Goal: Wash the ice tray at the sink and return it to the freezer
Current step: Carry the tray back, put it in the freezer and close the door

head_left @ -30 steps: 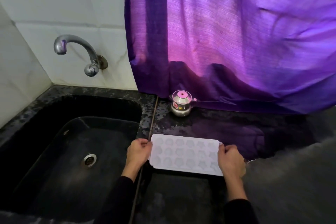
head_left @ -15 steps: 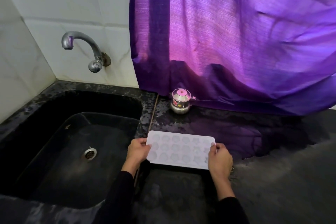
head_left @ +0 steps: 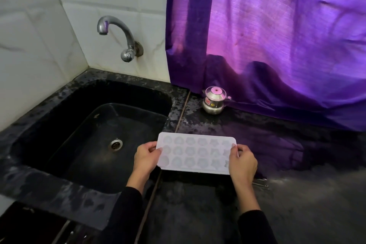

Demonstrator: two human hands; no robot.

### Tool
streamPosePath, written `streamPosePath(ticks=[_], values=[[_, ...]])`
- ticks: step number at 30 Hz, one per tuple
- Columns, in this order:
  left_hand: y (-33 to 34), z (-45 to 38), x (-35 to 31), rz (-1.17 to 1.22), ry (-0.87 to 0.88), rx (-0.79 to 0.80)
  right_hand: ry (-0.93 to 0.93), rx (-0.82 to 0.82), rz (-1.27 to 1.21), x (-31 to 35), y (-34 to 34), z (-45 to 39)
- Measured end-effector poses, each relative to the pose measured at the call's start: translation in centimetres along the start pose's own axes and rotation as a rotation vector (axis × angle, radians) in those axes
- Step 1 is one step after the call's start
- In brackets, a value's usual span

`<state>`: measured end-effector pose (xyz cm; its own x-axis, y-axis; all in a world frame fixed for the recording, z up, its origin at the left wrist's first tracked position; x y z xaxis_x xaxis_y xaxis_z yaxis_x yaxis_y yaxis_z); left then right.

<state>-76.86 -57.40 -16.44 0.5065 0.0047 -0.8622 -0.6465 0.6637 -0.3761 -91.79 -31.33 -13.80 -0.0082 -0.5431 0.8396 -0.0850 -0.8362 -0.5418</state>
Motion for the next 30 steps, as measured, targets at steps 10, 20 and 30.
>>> streamPosePath(ticks=[10, 20, 30], values=[[-6.1, 5.0, 2.9, 0.089, -0.029, -0.184, -0.101, 0.148, -0.07, 3.1, 1.8, 3.7], [-16.2, 9.6, 6.1, 0.221, -0.037, -0.466, -0.225, 0.338, -0.127, 9.6, 7.3, 10.3], [-26.0, 18.3, 13.6, 0.272, -0.111, -0.778, -0.369, 0.572, -0.187, 15.1, 12.8, 21.5]])
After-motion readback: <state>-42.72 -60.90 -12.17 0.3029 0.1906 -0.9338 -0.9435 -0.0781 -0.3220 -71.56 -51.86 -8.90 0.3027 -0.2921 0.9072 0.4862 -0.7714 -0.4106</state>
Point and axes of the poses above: each hand's wrist, its own z-axis away from the middle knuckle, its own y-axis out of the palm, x = y × z, the point moved 6 cm from there along -z, towards the middle knuckle, and after that the axes turned 5 degrees about -z, right-handed, at the moved point
